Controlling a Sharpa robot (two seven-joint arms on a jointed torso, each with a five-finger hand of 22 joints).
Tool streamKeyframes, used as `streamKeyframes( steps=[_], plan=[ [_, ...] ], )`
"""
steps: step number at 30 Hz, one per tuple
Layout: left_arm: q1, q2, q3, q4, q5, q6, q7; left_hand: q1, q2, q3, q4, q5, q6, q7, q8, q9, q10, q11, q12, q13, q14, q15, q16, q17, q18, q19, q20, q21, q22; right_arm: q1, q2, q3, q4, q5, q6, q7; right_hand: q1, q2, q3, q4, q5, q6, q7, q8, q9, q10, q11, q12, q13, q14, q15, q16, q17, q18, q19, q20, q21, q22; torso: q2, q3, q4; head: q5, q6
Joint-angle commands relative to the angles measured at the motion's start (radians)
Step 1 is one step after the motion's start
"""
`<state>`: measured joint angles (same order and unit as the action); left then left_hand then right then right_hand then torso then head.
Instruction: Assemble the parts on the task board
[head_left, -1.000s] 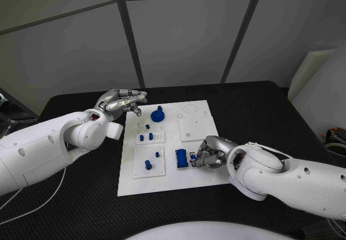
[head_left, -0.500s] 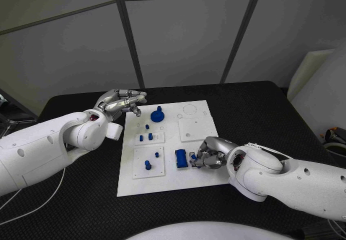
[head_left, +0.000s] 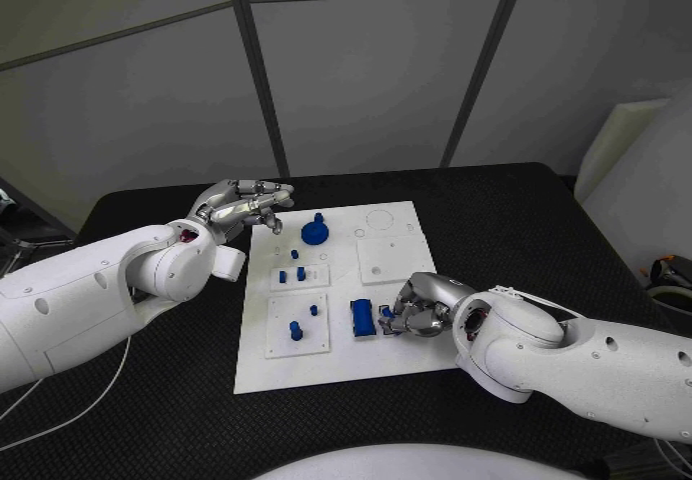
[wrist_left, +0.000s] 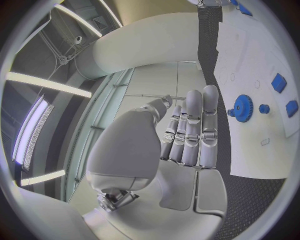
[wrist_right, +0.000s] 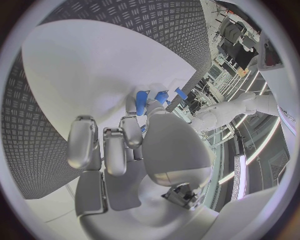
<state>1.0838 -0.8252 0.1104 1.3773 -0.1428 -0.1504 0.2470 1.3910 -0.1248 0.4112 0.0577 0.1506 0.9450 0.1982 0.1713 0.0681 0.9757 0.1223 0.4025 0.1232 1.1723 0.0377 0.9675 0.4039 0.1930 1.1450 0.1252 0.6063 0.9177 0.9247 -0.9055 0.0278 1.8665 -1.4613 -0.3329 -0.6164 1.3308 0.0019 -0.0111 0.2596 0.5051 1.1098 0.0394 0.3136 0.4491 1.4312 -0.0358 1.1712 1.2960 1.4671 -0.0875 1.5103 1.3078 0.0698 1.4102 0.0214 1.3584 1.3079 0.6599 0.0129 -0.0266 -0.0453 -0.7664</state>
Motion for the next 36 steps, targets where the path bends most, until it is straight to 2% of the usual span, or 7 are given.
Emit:
streamKeyframes(
  steps=[1, 7, 13, 19, 22, 28, 36],
  plan=[
    [0.002, 0.000, 0.001, 0.002, -0.002, 0.011, 0.002, -0.007, 0.004, -0.001, 0.003, -0.003, -0.007, 0.002, 0.006, -0.001, -0.004, 0.001, 0.003, 0.001, -0.004, 0.000, 0.007, -0.001, -0.011, -0.001, 0.008, -0.006, -0.001, 0.000, 0.006, -0.001, -0.001, -0.003, -0.025, 0.008, 0.020, 0.016, 0.001, 0.007, -0.003, 0.000, -0.005, 0.005, -0.001, 0.009, -0.001, 0.000, 0.001, 0.086, -0.007, 0.007, 0.175, -0.008, 0.002, -0.001, 0.004, 0.020, 0.000, -0.0003, 0.0013, -0.002, 0.000],
    [0.002, 0.000, 0.001, 0.002, -0.002, 0.011, 0.001, -0.007, 0.004, -0.001, 0.003, -0.003, -0.007, 0.002, 0.006, -0.001, -0.004, 0.001, 0.003, 0.001, -0.004, 0.000, 0.007, -0.001, -0.011, -0.001, 0.008, -0.006, -0.001, 0.000, 0.011, 0.000, -0.010, 0.003, -0.028, 0.008, 0.008, 0.013, 0.001, 0.020, -0.004, -0.001, -0.004, 0.007, 0.003, 0.009, 0.000, -0.001, 0.001, 0.086, -0.006, 0.007, 0.174, -0.008, 0.003, -0.001, 0.004, 0.021, -0.001, -0.0002, -0.0008, 0.000, 0.001],
    [0.002, 0.000, 0.001, 0.003, -0.002, 0.012, 0.001, -0.007, 0.004, -0.001, 0.004, -0.003, -0.008, 0.002, 0.006, -0.001, -0.005, 0.001, 0.004, 0.001, -0.004, 0.000, 0.007, -0.001, -0.011, -0.001, 0.008, -0.006, -0.001, 0.000, 0.016, 0.000, -0.020, -0.003, -0.031, 0.008, -0.017, 0.002, -0.008, 0.031, -0.008, -0.003, -0.002, 0.008, 0.008, 0.008, 0.002, -0.006, -0.001, 0.085, -0.005, 0.006, 0.173, -0.007, 0.001, 0.001, 0.002, 0.019, 0.000, -0.0002, -0.0009, 0.001, 0.001],
    [0.002, 0.000, 0.001, 0.002, -0.002, 0.013, 0.000, -0.008, 0.004, -0.001, 0.004, -0.003, -0.008, 0.002, 0.006, -0.001, -0.005, 0.001, 0.004, 0.001, -0.005, 0.000, 0.007, -0.001, -0.011, -0.001, 0.008, -0.006, -0.001, 0.000, 0.020, 0.000, -0.025, -0.004, -0.025, 0.008, -0.061, -0.014, -0.036, 0.032, 0.016, -0.004, 0.000, 0.010, 0.014, 0.007, 0.004, -0.010, -0.002, 0.085, -0.003, 0.005, 0.172, -0.007, -0.001, 0.003, 0.000, 0.017, 0.000, 0.0000, -0.0003, 0.003, 0.001],
    [0.002, 0.000, 0.001, 0.002, -0.002, 0.013, 0.000, -0.008, 0.004, -0.001, 0.004, -0.003, -0.008, 0.002, 0.006, -0.001, -0.005, 0.001, 0.004, 0.001, -0.005, 0.000, 0.007, -0.001, -0.011, -0.001, 0.008, -0.006, -0.001, 0.000, 0.022, 0.000, -0.024, -0.004, -0.021, 0.009, -0.086, -0.021, -0.054, 0.033, 0.010, -0.004, 0.001, 0.010, 0.017, 0.007, 0.005, -0.012, -0.002, 0.085, -0.002, 0.005, 0.171, -0.006, -0.002, 0.004, -0.001, 0.017, 0.000, 0.0000, -0.0008, 0.003, -0.001],
    [0.002, 0.000, 0.001, 0.001, -0.002, 0.013, -0.001, -0.008, 0.004, -0.001, 0.004, -0.004, -0.009, 0.002, 0.006, -0.001, -0.006, 0.002, 0.005, 0.001, -0.006, 0.000, 0.007, -0.002, -0.011, -0.001, 0.009, -0.007, -0.002, 0.000, 0.022, 0.000, -0.019, 0.000, -0.018, 0.010, -0.144, -0.020, -0.091, 0.033, -0.038, -0.003, 0.002, 0.010, 0.022, 0.009, 0.006, -0.010, 0.001, 0.085, 0.000, 0.005, 0.171, -0.006, -0.003, 0.006, -0.002, 0.017, 0.000, 0.0001, -0.0017, 0.004, -0.001],
    [0.002, 0.000, 0.001, -0.001, -0.002, 0.015, -0.002, -0.008, 0.004, -0.001, 0.004, -0.004, -0.009, 0.002, 0.006, -0.001, -0.006, 0.002, 0.005, 0.001, -0.006, 0.000, 0.007, -0.002, -0.011, -0.001, 0.009, -0.007, -0.002, 0.000, 0.017, 0.000, -0.013, 0.001, -0.019, 0.011, -0.154, -0.016, -0.097, 0.033, -0.041, -0.002, 0.002, 0.011, 0.023, 0.009, 0.006, -0.010, 0.002, 0.085, 0.000, 0.005, 0.172, -0.006, -0.002, 0.006, -0.002, 0.017, -0.001, 0.0001, -0.0012, 0.004, -0.002]
  ],
)
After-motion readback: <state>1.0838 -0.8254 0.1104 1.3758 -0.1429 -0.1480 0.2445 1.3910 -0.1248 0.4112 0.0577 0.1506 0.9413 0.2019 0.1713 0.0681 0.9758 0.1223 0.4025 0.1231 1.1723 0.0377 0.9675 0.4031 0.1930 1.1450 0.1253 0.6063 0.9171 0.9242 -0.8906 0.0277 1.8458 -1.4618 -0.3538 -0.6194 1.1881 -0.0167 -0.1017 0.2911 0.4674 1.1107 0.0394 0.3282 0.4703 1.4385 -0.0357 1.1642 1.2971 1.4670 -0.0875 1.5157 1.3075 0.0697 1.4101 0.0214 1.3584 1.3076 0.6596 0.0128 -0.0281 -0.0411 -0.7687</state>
